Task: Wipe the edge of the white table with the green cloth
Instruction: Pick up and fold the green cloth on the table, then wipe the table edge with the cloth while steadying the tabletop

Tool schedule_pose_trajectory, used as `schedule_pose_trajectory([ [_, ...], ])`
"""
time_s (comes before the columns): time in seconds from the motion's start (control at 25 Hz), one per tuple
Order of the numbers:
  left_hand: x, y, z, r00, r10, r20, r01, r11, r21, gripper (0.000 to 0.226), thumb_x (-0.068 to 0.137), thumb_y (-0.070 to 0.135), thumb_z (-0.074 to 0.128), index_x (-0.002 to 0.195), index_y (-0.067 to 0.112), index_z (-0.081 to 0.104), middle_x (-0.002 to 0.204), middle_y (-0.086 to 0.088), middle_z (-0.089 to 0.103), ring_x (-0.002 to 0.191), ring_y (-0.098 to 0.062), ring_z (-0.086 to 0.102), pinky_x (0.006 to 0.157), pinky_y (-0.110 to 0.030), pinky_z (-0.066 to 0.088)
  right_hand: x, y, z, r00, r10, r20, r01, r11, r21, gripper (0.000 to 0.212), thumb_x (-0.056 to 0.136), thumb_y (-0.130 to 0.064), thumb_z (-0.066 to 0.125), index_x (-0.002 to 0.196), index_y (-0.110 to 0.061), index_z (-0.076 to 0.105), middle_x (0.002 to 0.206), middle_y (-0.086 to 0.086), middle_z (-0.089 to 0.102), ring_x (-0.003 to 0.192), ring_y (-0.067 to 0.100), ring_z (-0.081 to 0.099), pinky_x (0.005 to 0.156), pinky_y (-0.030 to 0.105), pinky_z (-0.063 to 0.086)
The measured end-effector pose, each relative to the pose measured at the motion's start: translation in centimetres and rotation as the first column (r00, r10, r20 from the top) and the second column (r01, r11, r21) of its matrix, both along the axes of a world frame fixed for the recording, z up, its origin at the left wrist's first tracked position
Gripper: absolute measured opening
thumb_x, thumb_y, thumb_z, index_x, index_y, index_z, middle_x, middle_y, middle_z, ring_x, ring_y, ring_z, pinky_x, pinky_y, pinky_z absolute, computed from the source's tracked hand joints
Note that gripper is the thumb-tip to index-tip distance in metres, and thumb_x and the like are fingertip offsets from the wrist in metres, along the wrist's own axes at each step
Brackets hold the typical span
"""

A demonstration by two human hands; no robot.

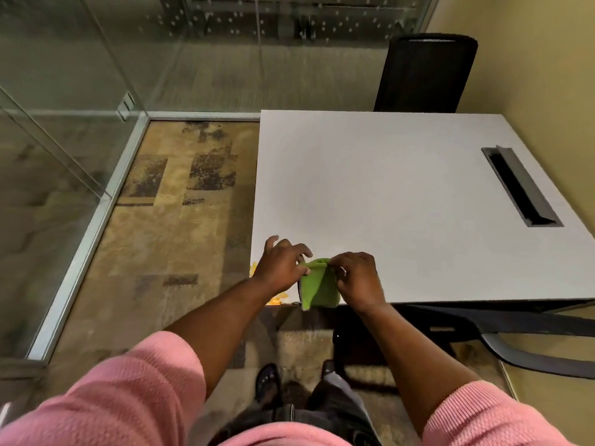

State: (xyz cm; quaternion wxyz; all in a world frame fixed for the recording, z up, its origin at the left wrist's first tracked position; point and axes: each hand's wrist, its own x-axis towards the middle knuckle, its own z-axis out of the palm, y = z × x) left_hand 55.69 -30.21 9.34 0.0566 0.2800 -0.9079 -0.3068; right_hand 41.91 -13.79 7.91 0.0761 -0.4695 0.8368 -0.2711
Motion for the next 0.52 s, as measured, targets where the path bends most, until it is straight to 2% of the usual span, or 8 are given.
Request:
schedule_pose_trajectory([
  [0.12, 0.7, 0.7, -2.6, 0.995, 0.034, 0.094, -0.039, 0.998, 0.051, 0.031, 0.083, 0.030, 0.079, 0.113, 0.030, 0.070, 0.089, 0.011, 0.072, 0.111, -0.011, 0.057, 0.124, -0.037, 0.011, -0.2, -0.6, -2.3, 0.997, 0.038, 0.072, -0.047, 0.992, 0.119, 0.036, 0.076, 0.002, 0.066, 0.102, -0.020, 0.078, 0.101, 0.000, 0.078, 0.098, 0.035, 0.063, 0.094, 0.039, 0.046],
  [0.36, 0.4, -0.2, -8.6, 0.954, 0.204, 0.218, -0.232, 0.966, 0.110, 0.034, 0.082, 0.028, 0.079, 0.114, 0.029, 0.069, 0.090, 0.009, 0.074, 0.114, -0.015, 0.059, 0.120, -0.034, 0.005, -1.8, -4.4, -7.6, 0.974, 0.165, 0.154, -0.193, 0.963, 0.187, 0.033, 0.074, 0.002, 0.068, 0.100, -0.015, 0.081, 0.100, 0.007, 0.080, 0.091, 0.038, 0.070, 0.089, 0.043, 0.054],
  [0.52, -0.4, -0.3, -10.9, 0.918, 0.312, 0.245, -0.336, 0.940, 0.063, 0.034, 0.086, 0.028, 0.077, 0.119, 0.028, 0.067, 0.097, 0.007, 0.075, 0.118, -0.019, 0.059, 0.124, -0.044, 0.011, -2.6, -6.4, -10.4, 0.962, 0.166, 0.217, -0.217, 0.947, 0.236, 0.036, 0.077, 0.001, 0.066, 0.105, -0.016, 0.080, 0.107, 0.008, 0.079, 0.099, 0.039, 0.068, 0.095, 0.041, 0.051],
])
